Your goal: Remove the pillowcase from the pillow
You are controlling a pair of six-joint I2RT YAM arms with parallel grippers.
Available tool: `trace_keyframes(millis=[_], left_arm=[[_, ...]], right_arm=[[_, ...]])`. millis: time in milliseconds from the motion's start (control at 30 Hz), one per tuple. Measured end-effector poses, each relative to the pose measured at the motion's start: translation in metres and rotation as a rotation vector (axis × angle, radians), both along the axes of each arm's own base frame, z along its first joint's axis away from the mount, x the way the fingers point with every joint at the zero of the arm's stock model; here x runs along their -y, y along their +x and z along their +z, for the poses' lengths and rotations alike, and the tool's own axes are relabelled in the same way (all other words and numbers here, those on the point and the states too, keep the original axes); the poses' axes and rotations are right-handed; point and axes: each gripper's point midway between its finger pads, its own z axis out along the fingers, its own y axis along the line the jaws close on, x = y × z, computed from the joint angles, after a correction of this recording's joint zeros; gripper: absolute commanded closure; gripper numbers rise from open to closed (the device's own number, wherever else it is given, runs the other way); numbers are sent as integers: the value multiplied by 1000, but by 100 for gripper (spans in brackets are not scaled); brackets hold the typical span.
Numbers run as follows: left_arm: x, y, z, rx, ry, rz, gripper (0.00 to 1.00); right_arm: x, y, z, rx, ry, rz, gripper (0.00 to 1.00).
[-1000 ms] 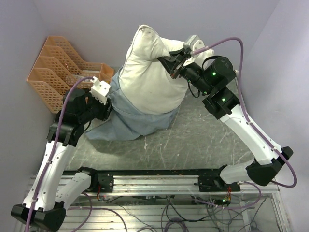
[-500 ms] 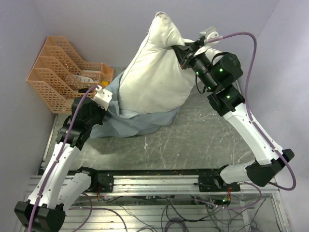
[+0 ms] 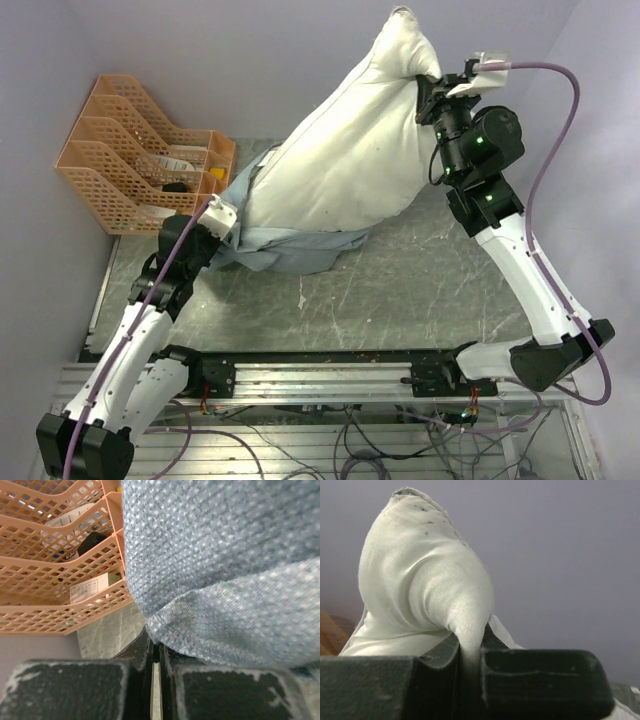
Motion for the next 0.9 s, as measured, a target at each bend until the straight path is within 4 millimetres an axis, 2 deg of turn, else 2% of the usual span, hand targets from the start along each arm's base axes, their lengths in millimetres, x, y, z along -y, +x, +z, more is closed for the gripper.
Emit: trace_keyframes(millis=[133,367,633,900], left_arm=[[-5,-1,-5,7,19,-6,93],[-17,-3,-23,-35,46,9,93],[-43,-15,-56,-137,103,62,93],[-63,-26,-65,-194,154,96,93]], right_arm=[[30,6,-2,-19,62,-103,100],[73,-1,-10,-35,159,-233,100],[119,-12,0,-5,261,-378,100],[158,-36,24,100,357,-522,100]])
